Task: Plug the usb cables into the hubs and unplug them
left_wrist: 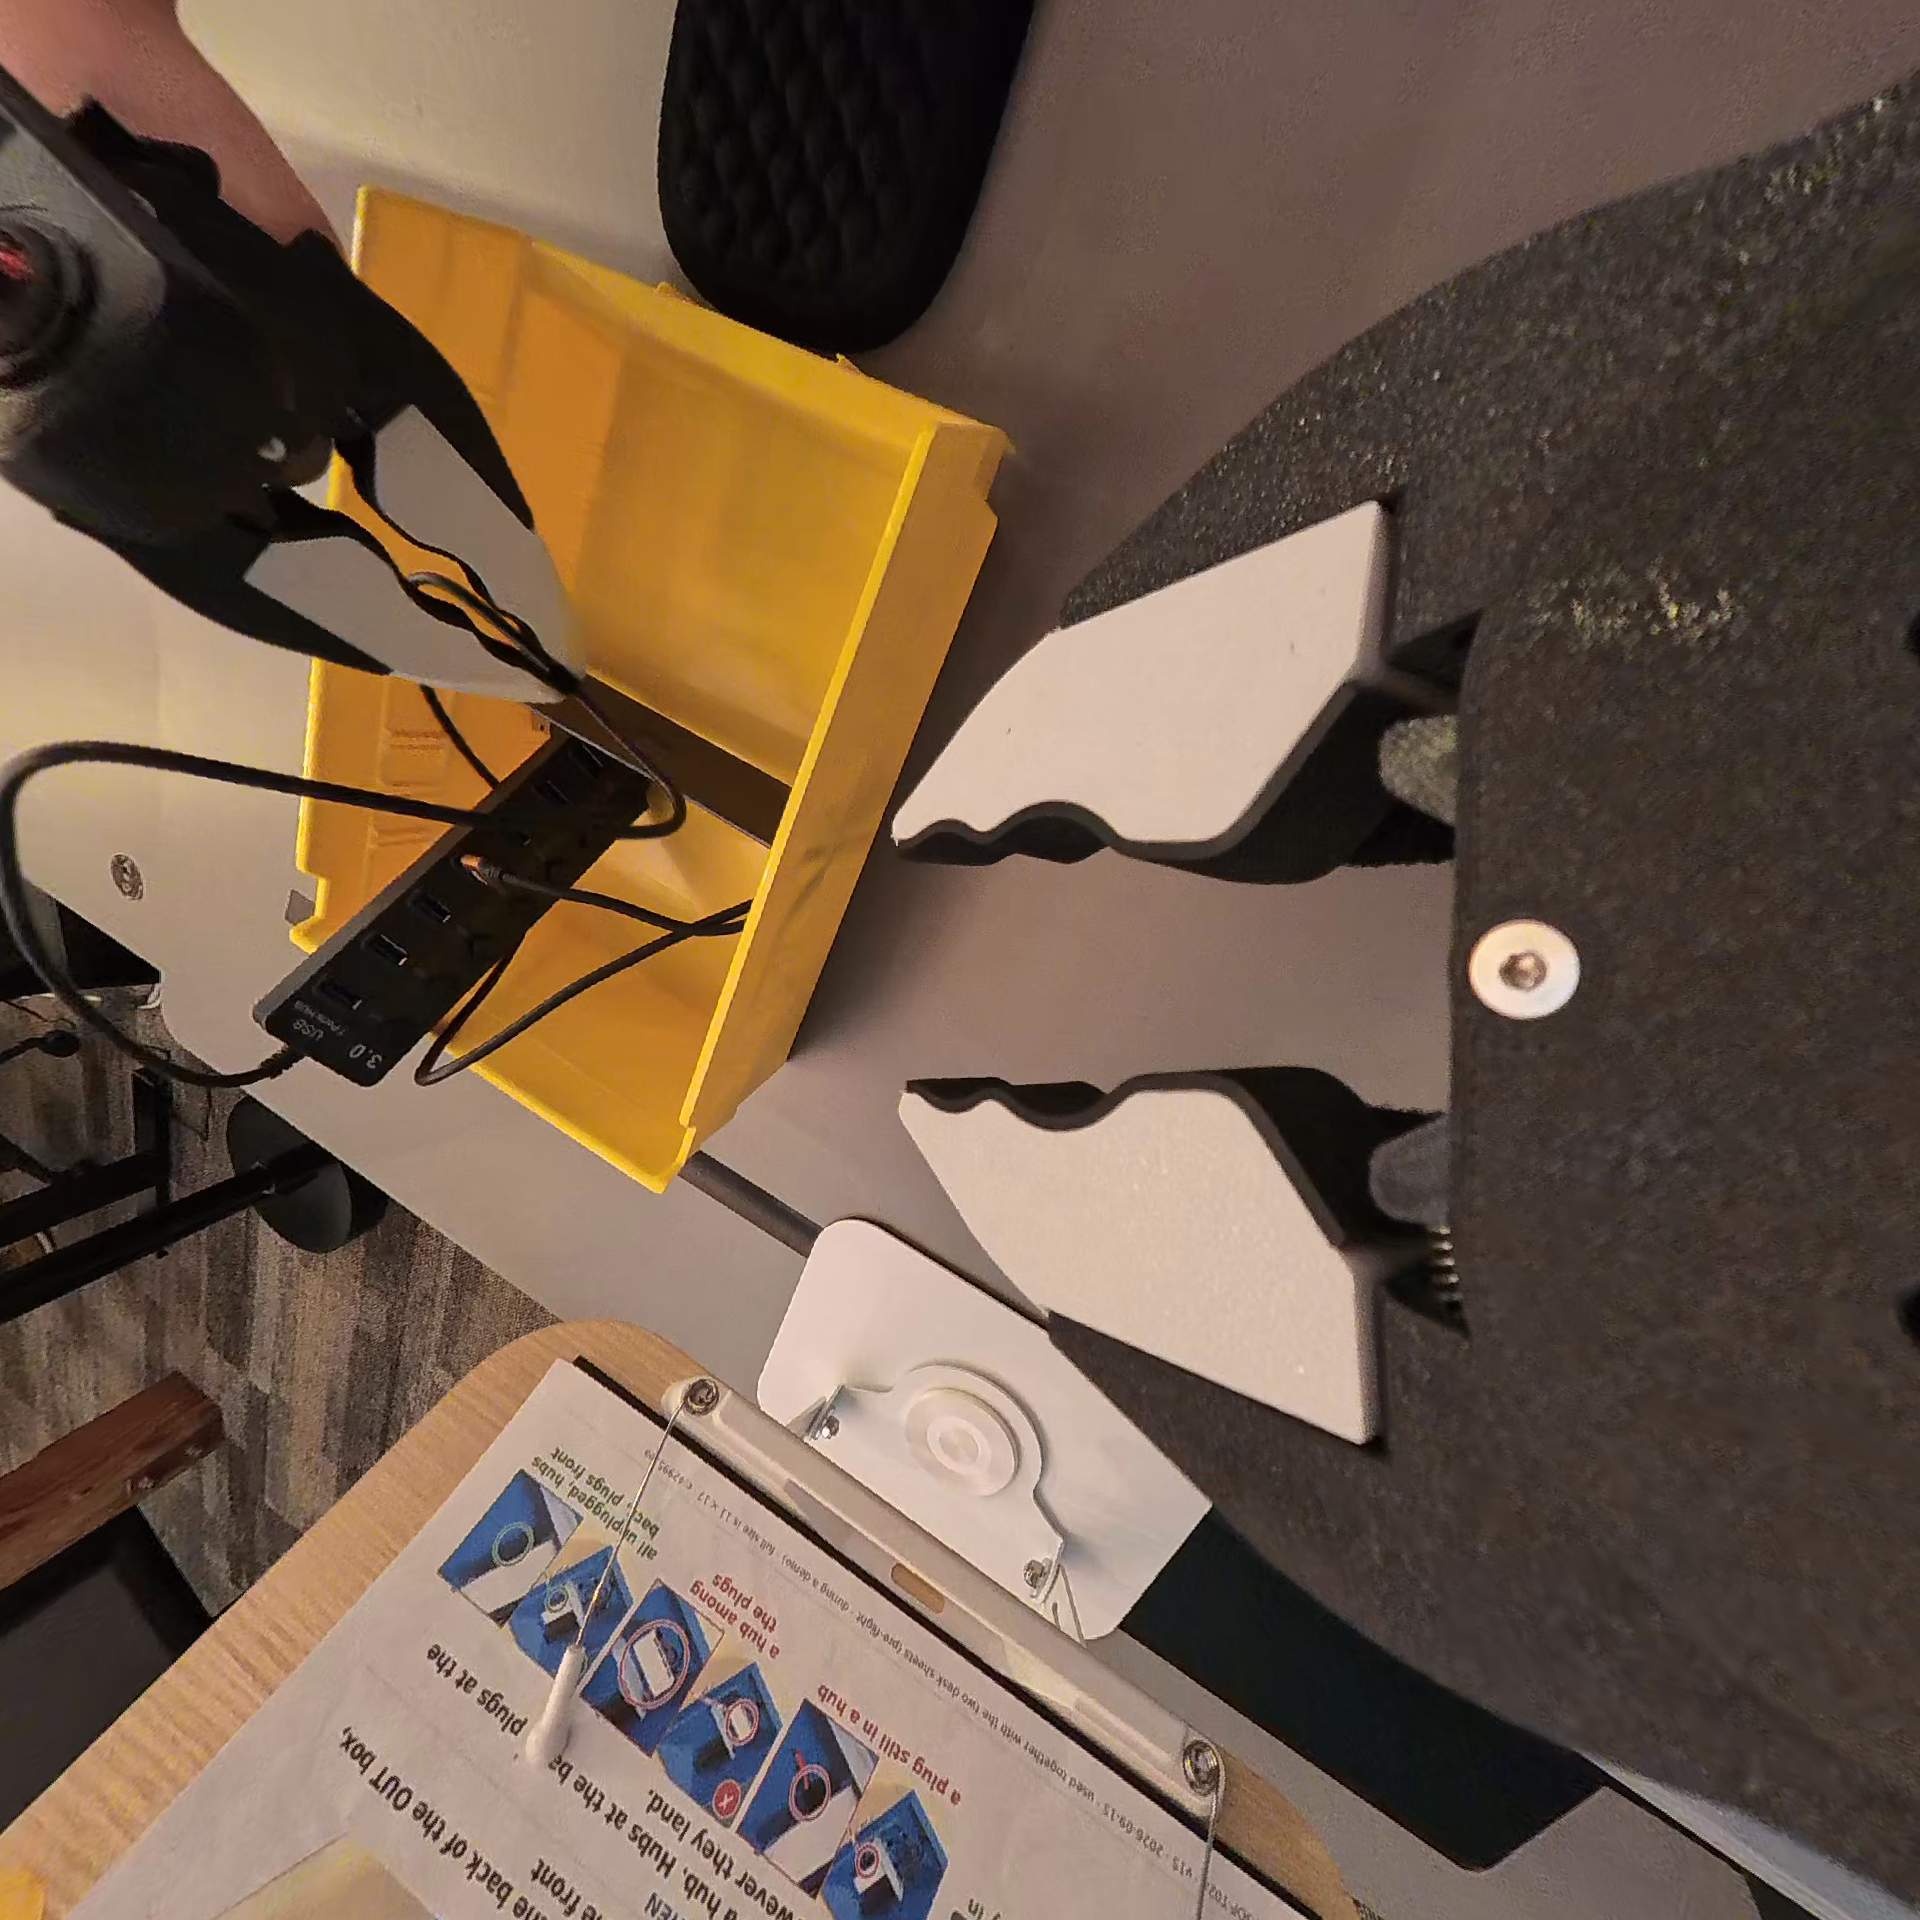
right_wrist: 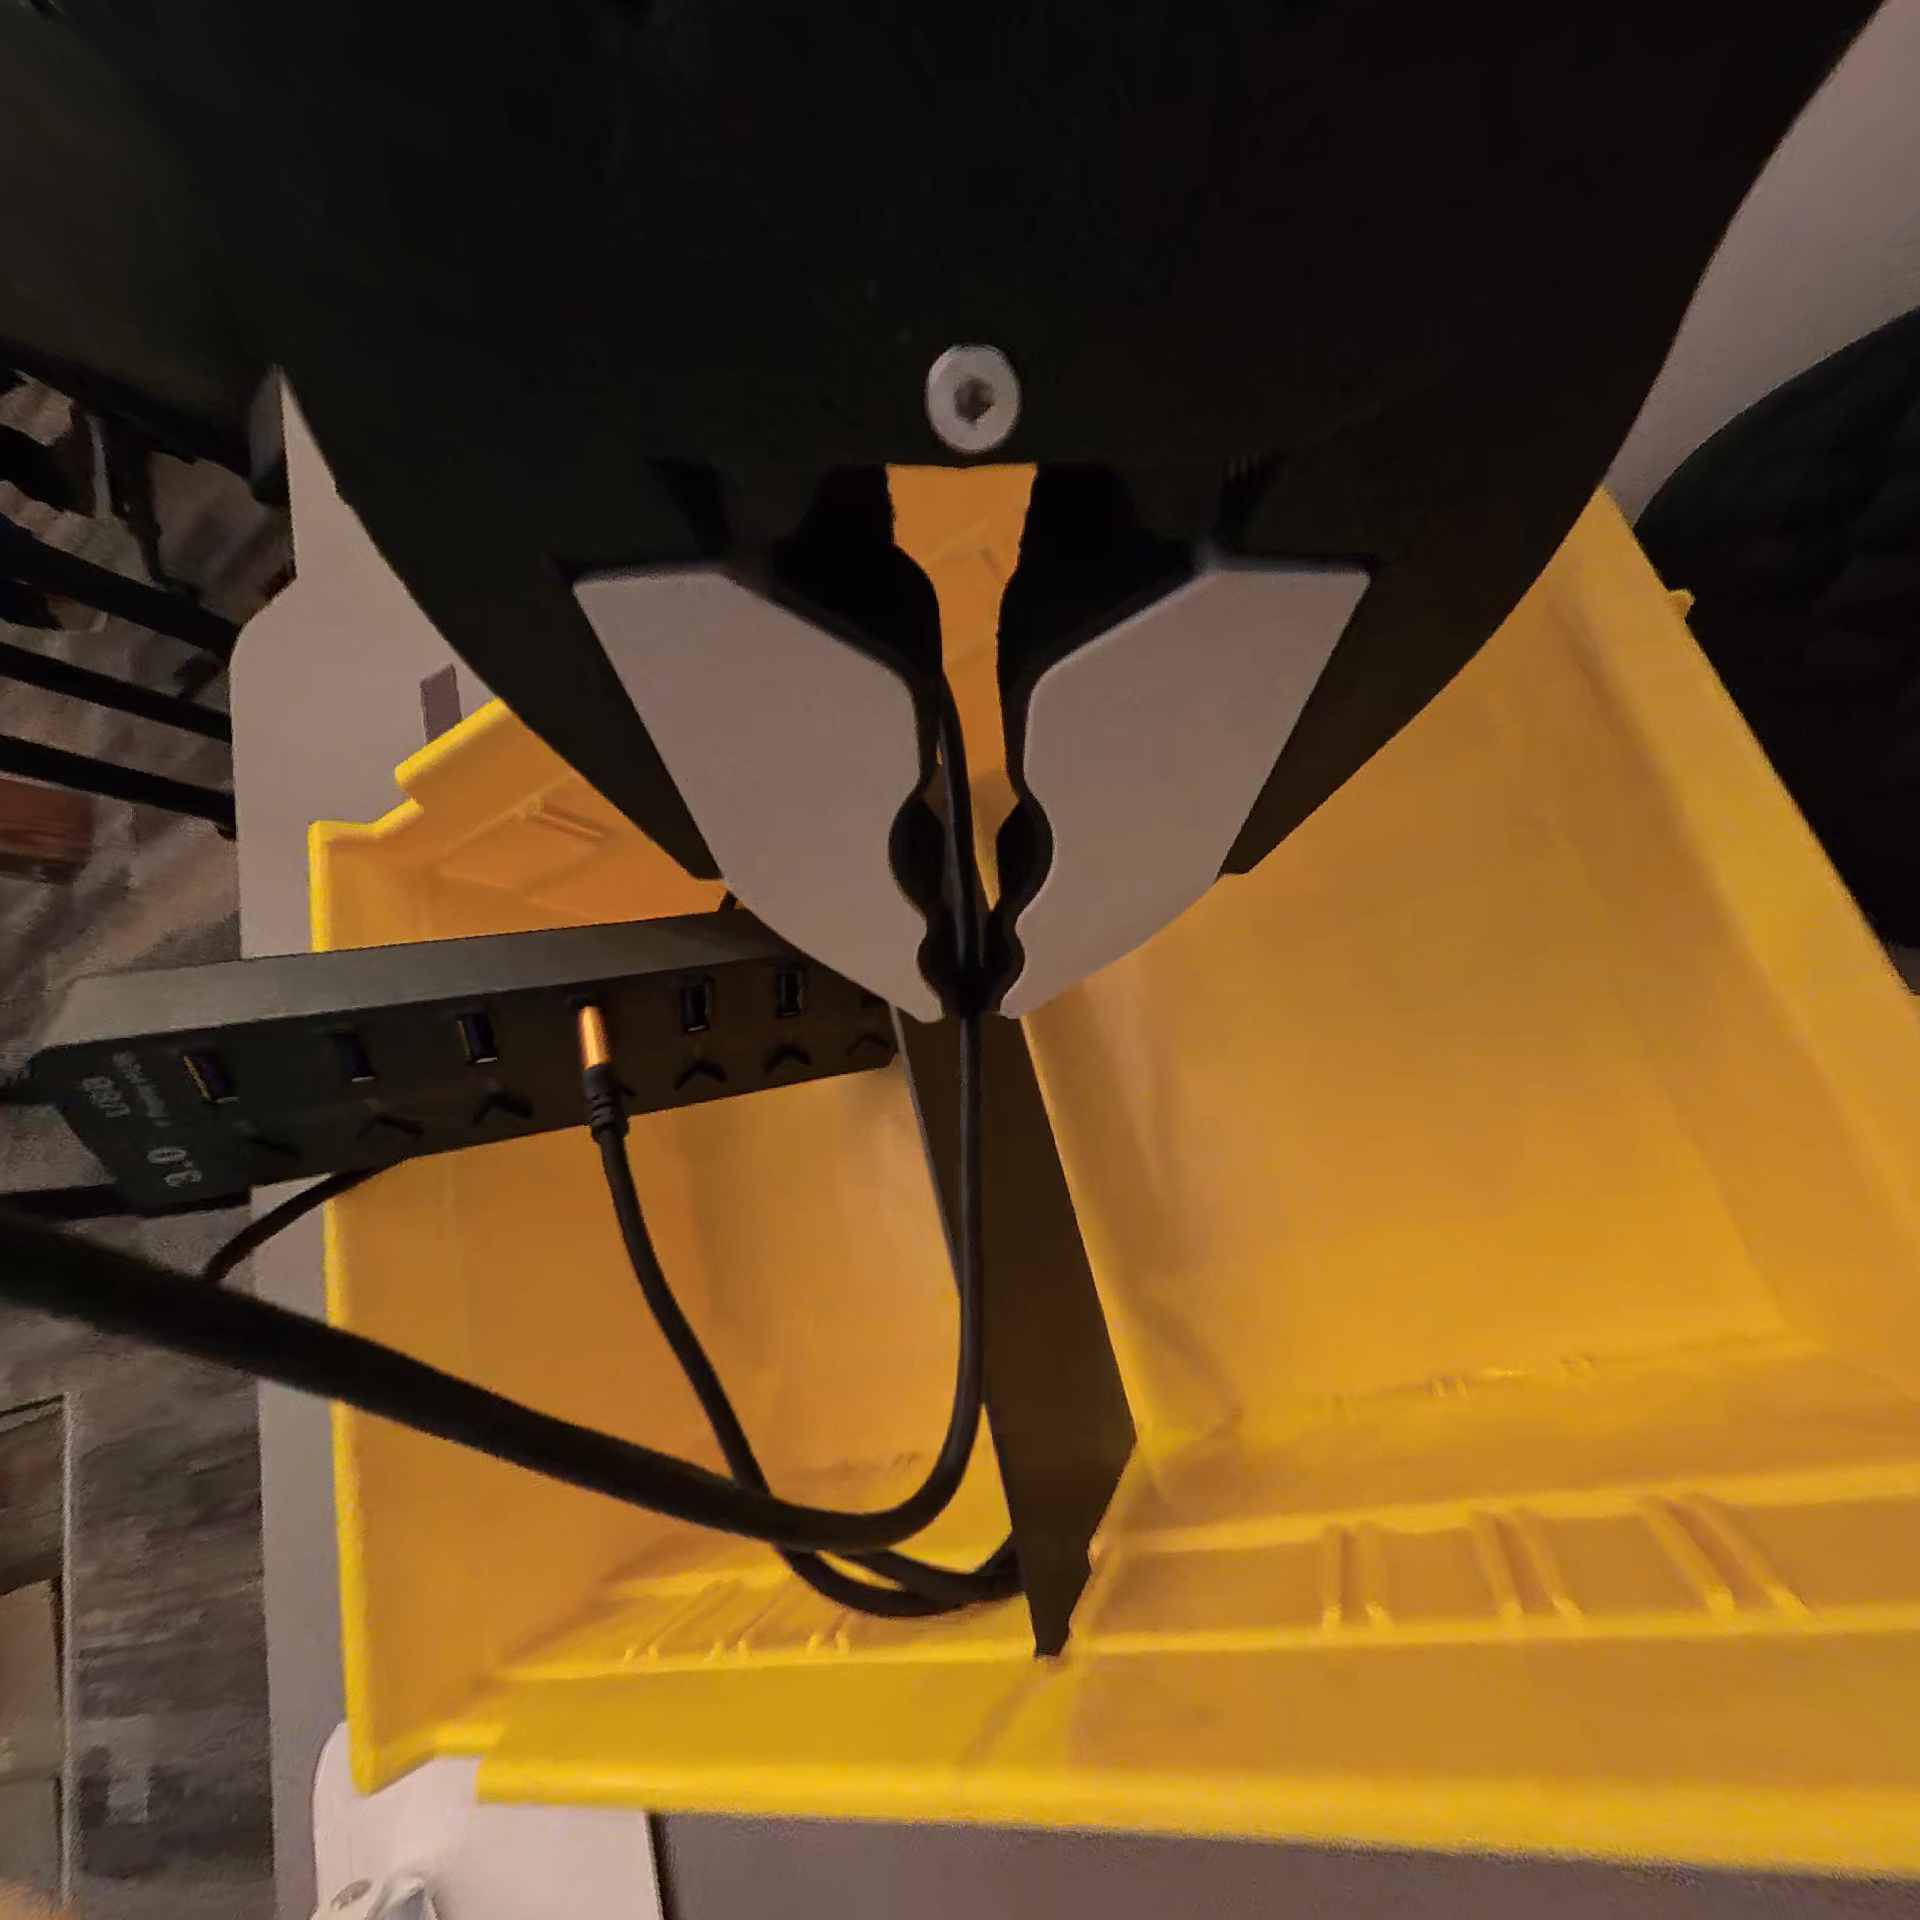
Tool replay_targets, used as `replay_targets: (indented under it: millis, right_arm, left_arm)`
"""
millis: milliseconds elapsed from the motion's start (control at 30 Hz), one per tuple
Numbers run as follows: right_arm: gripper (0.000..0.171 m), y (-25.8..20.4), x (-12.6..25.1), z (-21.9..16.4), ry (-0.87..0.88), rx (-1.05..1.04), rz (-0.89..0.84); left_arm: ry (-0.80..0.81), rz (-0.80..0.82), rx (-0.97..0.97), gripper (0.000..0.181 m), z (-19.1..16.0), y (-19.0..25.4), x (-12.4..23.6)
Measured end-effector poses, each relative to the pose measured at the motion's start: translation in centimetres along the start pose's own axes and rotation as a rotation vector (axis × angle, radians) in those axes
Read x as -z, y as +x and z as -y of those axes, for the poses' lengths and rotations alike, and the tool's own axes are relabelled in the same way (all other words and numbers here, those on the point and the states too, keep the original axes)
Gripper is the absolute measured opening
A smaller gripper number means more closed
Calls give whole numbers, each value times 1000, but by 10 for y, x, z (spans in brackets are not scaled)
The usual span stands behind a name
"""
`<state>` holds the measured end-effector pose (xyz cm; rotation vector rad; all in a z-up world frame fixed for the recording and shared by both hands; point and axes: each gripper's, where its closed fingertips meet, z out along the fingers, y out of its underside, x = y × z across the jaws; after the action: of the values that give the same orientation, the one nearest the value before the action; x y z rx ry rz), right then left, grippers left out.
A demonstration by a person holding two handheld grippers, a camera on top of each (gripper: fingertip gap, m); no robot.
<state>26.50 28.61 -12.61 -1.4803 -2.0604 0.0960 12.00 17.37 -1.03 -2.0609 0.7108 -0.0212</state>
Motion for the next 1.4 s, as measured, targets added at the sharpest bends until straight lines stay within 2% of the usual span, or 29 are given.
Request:
replay_targets:
  millis: [200, 567, 667, 833, 1067, 1133, 1233, 1300, 1400]
  right_arm:
    - [6, 29, 5, 6, -14, 40, -108]
    - [7, 29, -29, -1, -142, -16, 142]
    - [8, 27, -29, -2, -174, -63, 225]
    - [19, 25, -9, 1, -121, -48, 240]
    - [19, 25, 30, 3, 127, -184, 235]
    - [20, 33, 45, 17, 298, -269, 194]
    - [27, 61, 76, 50, 639, -517, 139]
    - [33, 70, 93, 65, 807, -642, 171]
    - [36, 74, 99, 74, 881, -751, 221]
  left_arm:
    - [-5, 2, -2, 39, 0, 0, -1]
    - [-29, -1, -27, 38, -1, 7, -7]
    - [-33, -4, -27, 38, -1, 8, -8]
    - [-31, -3, -21, 38, -2, 5, -7]
    - [-24, 5, -6, 38, -3, 0, -5]
    - [-21, 10, -5, 38, -3, -1, -4]
    - [-11, 10, 7, 38, -2, -2, -2]
    - [-16, 11, 6, 38, -3, -2, -3]
    - [-24, 14, -1, 38, -4, -2, -2]
